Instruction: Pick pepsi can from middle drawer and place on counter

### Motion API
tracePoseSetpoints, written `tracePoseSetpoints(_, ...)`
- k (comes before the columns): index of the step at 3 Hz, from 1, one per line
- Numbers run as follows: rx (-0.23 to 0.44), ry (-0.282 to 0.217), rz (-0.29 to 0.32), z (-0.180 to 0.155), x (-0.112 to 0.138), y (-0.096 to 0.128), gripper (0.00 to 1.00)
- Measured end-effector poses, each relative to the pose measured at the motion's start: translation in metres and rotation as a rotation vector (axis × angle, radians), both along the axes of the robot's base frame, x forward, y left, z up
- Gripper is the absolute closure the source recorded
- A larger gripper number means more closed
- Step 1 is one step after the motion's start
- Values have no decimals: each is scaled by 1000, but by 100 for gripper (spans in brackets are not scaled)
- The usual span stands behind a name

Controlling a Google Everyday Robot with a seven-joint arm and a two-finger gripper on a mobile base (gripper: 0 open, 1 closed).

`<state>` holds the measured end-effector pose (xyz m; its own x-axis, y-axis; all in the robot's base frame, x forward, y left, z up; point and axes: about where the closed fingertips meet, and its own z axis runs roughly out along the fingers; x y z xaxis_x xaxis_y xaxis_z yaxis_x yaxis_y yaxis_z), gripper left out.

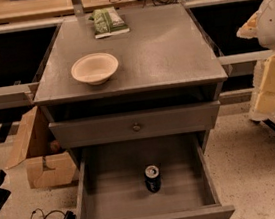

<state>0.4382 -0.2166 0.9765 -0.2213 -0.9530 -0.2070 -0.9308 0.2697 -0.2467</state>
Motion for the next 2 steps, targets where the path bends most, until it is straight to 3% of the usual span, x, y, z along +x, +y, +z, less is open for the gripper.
tracePoseSetpoints(1, 6, -7, -3, 0, 0, 0, 0)
tracePoseSetpoints(2, 100, 13, -46, -31, -9, -7, 0)
